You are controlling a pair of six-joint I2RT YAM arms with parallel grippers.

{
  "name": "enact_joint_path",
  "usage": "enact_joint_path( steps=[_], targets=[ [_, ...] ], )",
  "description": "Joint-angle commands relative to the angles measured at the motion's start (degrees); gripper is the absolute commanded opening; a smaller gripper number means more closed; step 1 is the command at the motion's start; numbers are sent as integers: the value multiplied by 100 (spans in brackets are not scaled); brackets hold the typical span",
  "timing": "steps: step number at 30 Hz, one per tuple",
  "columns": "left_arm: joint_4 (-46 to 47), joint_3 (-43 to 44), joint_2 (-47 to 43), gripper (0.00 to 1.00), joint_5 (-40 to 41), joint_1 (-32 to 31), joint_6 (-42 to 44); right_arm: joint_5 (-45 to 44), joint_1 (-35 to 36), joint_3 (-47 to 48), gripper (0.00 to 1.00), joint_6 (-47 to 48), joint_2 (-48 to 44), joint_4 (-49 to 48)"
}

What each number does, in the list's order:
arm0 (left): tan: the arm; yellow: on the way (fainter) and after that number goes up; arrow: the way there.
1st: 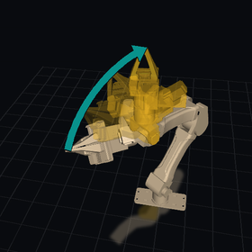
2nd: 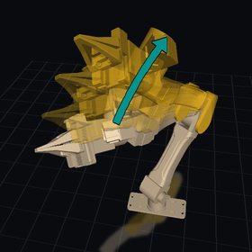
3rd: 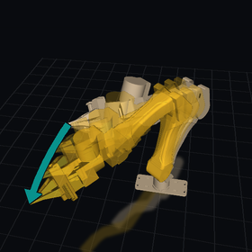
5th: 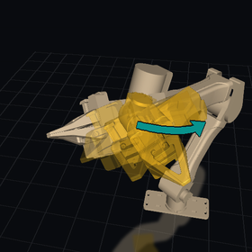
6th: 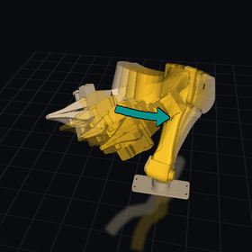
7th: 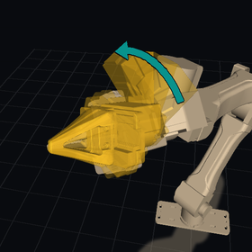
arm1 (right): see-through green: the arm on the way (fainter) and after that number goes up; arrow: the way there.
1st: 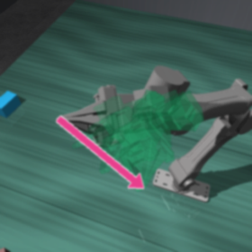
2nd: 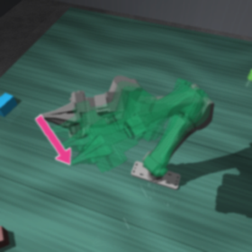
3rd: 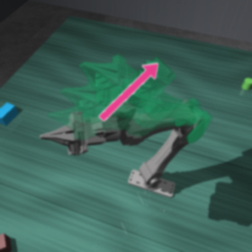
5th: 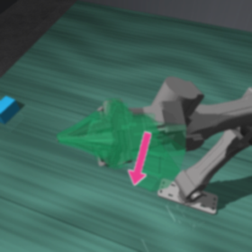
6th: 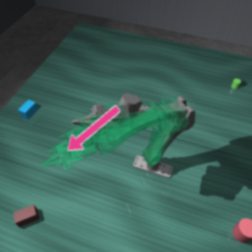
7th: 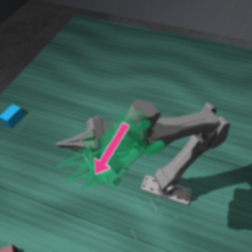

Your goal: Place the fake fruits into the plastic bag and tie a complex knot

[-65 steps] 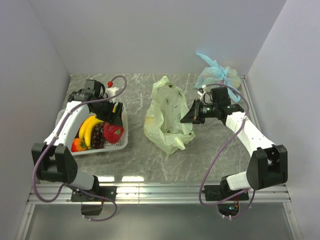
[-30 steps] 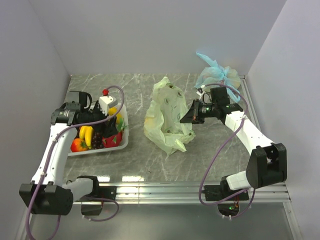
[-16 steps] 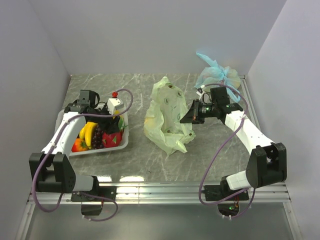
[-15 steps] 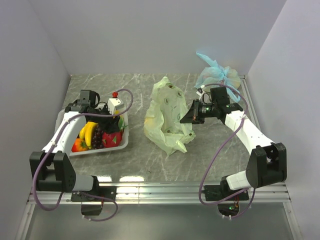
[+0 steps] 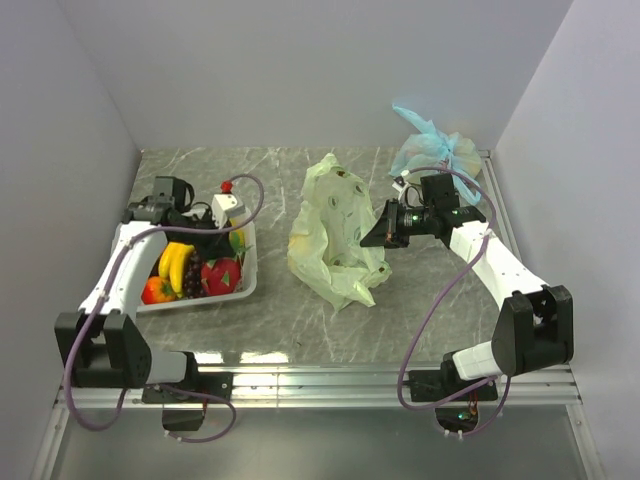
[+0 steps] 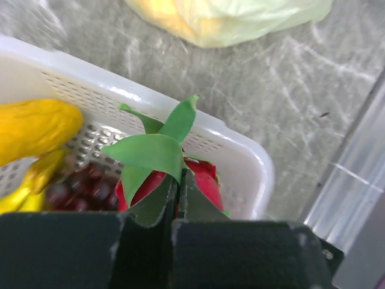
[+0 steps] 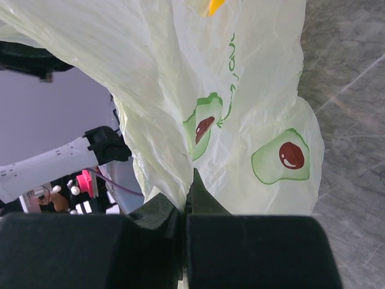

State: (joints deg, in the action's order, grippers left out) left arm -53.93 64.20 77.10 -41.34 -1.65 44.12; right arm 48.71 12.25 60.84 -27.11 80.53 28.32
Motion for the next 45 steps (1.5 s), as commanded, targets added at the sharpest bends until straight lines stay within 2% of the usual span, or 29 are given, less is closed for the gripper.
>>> enact_joint_path(
  steps=[1,6,8,10,12,13,15,17,21,27,32,38,45],
  targets=[
    [-706,794,-599,0,-558,42,18,16,41,209,0,92,33,-54],
    [-847,1822,-793,0,-928,7,-561,16,41,218,0,83,24,-72],
    [-899,2295,-697,0,-1155,-168,-816,51,49,218,0,22,33,-115],
    [-761,2613,-618,0,-1270,-624,-1305,60,67,227,0,-13,42,-142],
    [-357,2939,-573,0,-1324,-1072,-1825,69,93,235,0,-31,50,-186],
    [202,2992,-582,0,-1280,-1570,-2341,95,102,253,0,-48,59,-203],
    [759,3019,-582,0,-1009,-2291,-2749,121,128,279,0,-57,77,-186],
    [1548,2984,-477,0,-867,-2602,-3198,130,128,323,0,-40,85,-142],
    [2386,3098,-12,0,-552,-3121,-3533,165,146,341,0,-5,68,-89],
    [3807,2703,437,0,-68,-3377,-3690,192,146,227,0,-66,-46,-168],
    [4364,2702,938,0,-14,-3430,-4060,236,137,227,0,-110,-2,-195],
    [4312,2352,1185,0,144,-3456,-4377,253,155,288,0,-128,-37,-142],
    [3908,1218,544,0,-58,-3456,-4850,130,137,236,0,-22,-187,-46]
  ],
)
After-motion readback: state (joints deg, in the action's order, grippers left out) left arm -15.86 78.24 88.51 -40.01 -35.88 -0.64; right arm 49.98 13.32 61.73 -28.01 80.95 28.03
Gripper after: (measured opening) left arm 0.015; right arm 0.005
